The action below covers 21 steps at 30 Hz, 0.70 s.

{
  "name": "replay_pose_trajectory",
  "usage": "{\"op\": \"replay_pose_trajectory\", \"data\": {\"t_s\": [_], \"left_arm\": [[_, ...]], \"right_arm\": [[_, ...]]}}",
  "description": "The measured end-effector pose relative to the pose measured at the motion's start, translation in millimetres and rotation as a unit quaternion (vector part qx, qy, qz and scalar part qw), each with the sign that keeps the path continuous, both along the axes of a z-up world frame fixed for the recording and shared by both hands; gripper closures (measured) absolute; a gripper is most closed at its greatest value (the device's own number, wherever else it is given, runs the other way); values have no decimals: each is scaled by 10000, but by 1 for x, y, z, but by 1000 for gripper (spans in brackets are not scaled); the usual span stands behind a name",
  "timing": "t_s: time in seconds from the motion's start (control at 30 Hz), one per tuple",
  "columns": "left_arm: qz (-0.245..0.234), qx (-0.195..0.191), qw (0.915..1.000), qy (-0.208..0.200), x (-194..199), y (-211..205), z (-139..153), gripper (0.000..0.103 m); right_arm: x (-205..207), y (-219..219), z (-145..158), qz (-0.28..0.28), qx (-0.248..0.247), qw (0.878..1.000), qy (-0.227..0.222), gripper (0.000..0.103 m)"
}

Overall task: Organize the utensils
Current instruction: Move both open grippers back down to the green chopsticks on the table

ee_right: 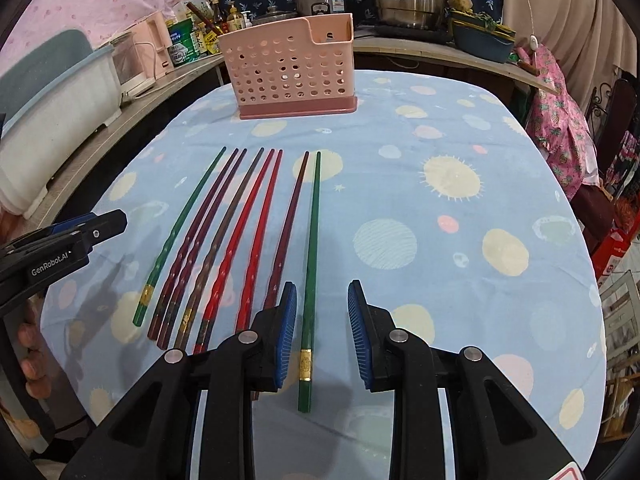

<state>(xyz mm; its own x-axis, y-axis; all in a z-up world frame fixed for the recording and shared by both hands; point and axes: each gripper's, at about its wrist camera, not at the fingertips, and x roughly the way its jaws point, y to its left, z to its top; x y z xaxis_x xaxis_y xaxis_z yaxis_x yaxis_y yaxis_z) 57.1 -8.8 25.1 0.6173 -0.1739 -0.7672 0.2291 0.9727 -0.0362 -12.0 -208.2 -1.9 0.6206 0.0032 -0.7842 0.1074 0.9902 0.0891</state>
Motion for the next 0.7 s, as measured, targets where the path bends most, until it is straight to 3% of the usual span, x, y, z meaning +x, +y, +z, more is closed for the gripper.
{"op": "replay_pose_trajectory", "data": {"t_s": [0.7], "left_arm": [[-136, 31, 9987, 486, -18, -4, -31, 55]], "right_arm": [[-14, 6, -17, 41, -38, 9998, 193, 77]]}}
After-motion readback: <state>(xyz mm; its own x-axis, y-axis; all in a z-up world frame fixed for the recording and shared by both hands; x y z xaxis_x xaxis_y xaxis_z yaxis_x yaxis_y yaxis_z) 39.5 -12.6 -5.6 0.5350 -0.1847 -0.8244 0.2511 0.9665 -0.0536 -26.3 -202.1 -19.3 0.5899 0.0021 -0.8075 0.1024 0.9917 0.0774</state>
